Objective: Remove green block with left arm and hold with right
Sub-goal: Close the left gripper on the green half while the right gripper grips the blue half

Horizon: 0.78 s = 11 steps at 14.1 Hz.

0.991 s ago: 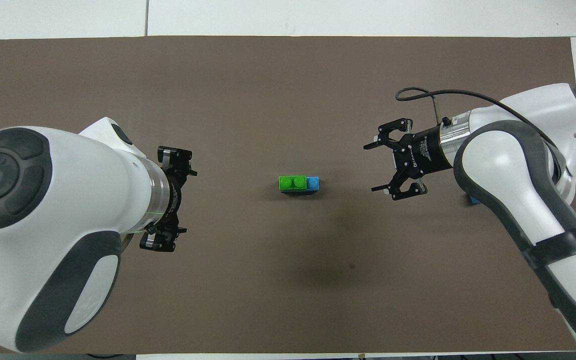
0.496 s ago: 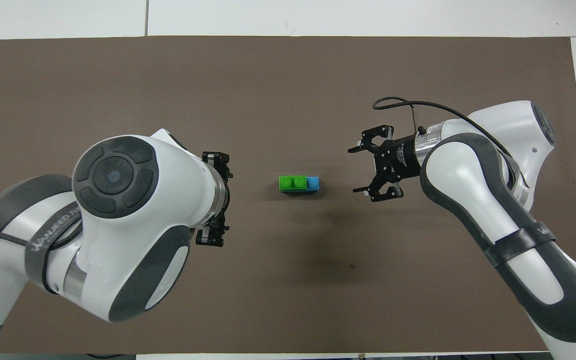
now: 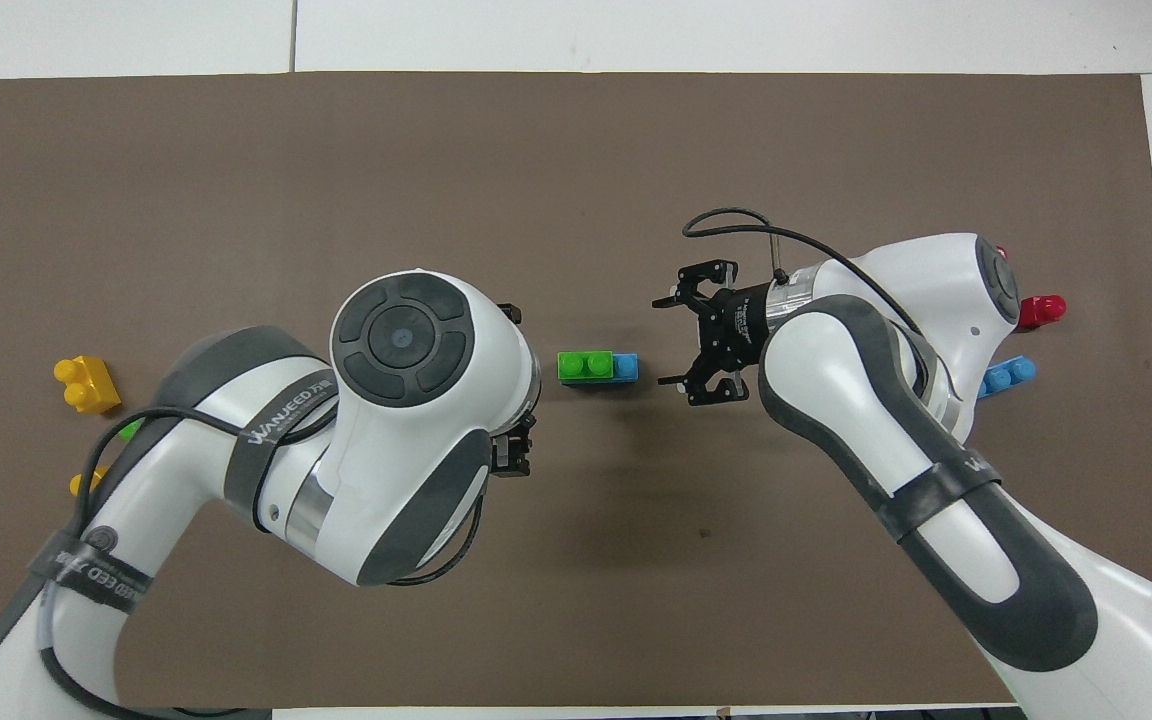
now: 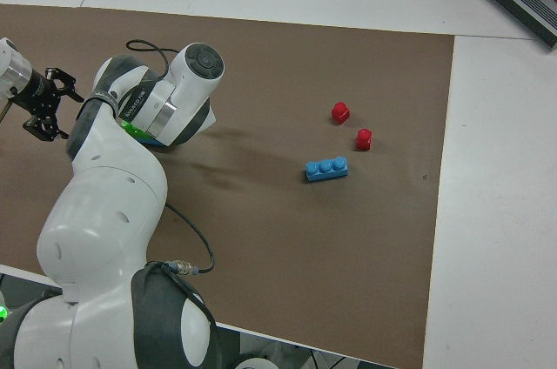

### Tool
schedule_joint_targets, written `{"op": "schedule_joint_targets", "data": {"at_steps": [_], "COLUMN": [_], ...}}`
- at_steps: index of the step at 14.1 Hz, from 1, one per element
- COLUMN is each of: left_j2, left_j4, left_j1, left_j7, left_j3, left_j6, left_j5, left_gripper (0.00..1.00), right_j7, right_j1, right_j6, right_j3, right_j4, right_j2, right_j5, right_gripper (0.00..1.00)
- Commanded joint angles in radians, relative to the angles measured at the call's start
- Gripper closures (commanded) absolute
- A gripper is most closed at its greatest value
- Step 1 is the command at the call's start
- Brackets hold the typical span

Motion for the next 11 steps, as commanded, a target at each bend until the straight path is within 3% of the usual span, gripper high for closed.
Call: {"op": "schedule_joint_targets", "data": {"at_steps": [1,6,8,11], "left_j2": [0.071,0.148,0.213,0.231], "left_j4": [0.041,0.056,0.099,0.107], "left_j1": [-0.041,-0.070,-0.080,-0.080], "left_j7": [-0.082,-0.122,-0.159,-0.191], "left_j3": [0.016,0.016,0.016,0.016], "left_j6": [0.048,0.098,0.103,0.135], "left_j5": [0.029,0.055,0.085,0.111], "left_gripper": [0.00,0.00,0.00,0.00], "right_j7": [0.017,0.015,0.015,0.015], "right_j1": [0.024,0.075,0.081,0.103], "right_j6": [0.060,0.117,0.120,0.166], "right_j3": [-0.001,-0.002,-0.002,-0.002], "right_j4": [-0.002,-0.005,-0.006,-0.014], "right_j2": [0.027,0.063,0.066,0.083], "right_j5": [0.042,0.044,0.044,0.045], "right_gripper": [0.09,0.08,0.08,0.08]}}
